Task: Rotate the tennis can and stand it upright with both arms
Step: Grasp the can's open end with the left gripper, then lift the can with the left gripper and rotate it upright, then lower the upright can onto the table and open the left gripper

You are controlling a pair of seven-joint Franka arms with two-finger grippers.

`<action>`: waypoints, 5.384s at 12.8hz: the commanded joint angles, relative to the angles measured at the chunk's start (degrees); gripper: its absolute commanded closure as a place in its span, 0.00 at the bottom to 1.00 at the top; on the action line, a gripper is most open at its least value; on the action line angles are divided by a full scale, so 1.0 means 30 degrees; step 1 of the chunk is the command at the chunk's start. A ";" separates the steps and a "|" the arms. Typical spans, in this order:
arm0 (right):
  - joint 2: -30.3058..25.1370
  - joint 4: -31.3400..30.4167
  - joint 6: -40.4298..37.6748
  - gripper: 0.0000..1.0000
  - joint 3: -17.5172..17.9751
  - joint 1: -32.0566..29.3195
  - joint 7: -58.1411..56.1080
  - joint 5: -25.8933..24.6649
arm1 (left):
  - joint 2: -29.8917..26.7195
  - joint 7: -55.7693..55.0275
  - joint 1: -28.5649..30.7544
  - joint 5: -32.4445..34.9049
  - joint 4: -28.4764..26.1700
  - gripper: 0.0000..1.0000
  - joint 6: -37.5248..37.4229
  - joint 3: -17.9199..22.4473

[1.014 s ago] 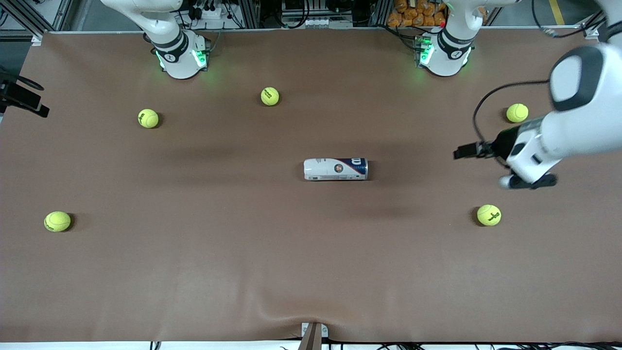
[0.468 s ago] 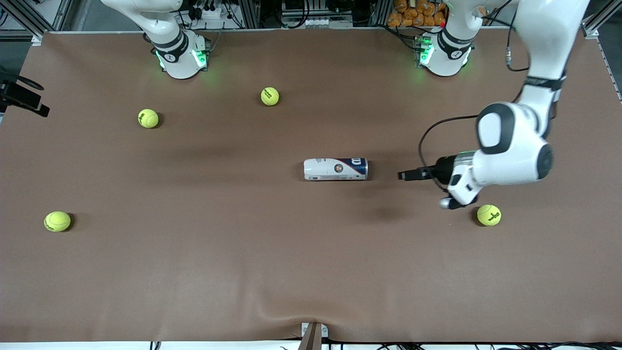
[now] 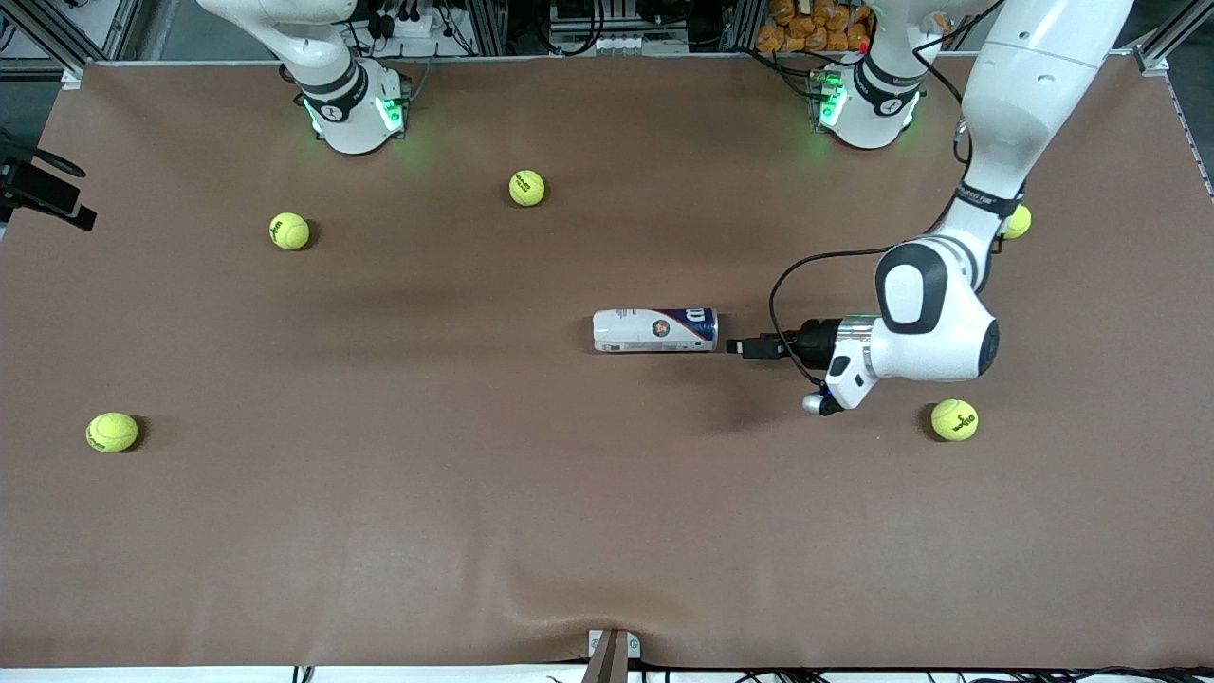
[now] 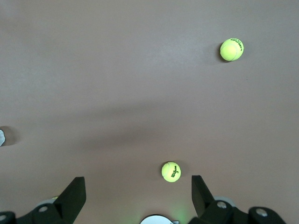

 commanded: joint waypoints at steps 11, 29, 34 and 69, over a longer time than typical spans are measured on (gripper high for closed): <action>-0.0412 -0.0267 0.0275 0.00 0.0296 0.0004 -0.0830 -0.0471 | 0.2766 0.7414 0.0040 -0.7259 -0.1519 0.45 -0.0093 -0.0404; -0.0382 -0.0267 0.0363 0.00 0.0207 -0.0143 -0.0863 -0.0208 | 0.0838 -0.3550 -0.0661 -0.4876 0.1463 1.00 -0.2173 -0.0669; -0.0382 -0.0267 0.0363 0.00 0.0207 -0.0114 -0.0863 -0.0208 | 0.0775 -1.3862 -0.2301 0.1628 0.5561 1.00 -0.2318 -0.0903; -0.0353 -0.0296 0.0304 0.00 0.0207 -0.0026 -0.1592 -0.0061 | 0.4116 -2.7889 -1.8124 1.1370 1.2602 0.00 -0.0152 0.9175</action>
